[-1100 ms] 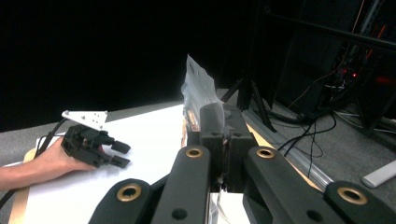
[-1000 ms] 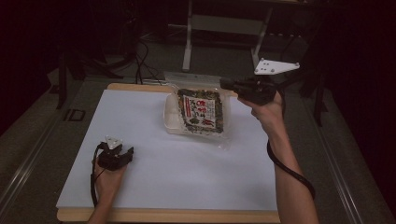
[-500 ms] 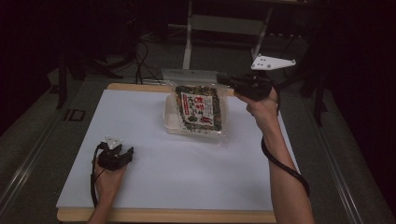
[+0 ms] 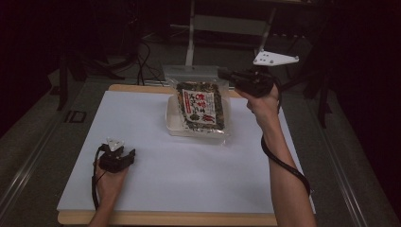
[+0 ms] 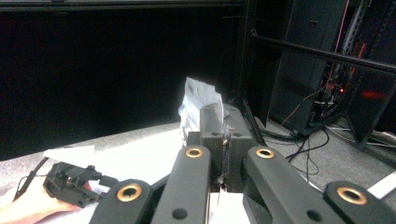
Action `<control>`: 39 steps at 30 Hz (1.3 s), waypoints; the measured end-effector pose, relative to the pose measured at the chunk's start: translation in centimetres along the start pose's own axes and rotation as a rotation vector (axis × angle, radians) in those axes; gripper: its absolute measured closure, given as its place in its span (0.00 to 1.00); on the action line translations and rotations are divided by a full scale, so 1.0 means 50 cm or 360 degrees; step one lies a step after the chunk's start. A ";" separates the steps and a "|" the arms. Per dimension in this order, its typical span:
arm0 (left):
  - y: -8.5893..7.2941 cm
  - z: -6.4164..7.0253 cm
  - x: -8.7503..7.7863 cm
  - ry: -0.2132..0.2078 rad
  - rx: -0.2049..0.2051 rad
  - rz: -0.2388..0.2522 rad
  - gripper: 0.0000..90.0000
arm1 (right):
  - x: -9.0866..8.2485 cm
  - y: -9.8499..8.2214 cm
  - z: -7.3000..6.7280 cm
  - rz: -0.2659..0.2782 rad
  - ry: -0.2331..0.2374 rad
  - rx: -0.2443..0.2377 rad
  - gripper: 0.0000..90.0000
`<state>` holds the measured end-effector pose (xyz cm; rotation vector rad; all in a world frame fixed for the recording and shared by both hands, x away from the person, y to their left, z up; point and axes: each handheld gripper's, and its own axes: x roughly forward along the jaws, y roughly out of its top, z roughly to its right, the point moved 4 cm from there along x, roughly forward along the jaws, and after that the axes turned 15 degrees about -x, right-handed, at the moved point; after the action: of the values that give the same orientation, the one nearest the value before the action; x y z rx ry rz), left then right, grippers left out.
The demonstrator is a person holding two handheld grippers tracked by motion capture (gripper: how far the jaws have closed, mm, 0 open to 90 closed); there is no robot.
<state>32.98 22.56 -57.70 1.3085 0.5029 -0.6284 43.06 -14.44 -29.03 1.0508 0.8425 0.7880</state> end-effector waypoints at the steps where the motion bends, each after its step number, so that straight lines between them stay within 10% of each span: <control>1: 0.000 0.000 0.000 0.0000 0.0000 -0.0001 0.56 | 0.001 0.001 0.001 0.0005 -0.0003 0.0001 1.00; 39: 0.001 -0.002 0.000 -0.0006 -0.0015 0.0001 0.56 | 0.068 -0.018 0.048 0.0054 -0.0126 0.0097 1.00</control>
<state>33.01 22.67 -57.71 1.2980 0.5020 -0.6273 46.84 -12.75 -29.92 1.1455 0.7867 0.7481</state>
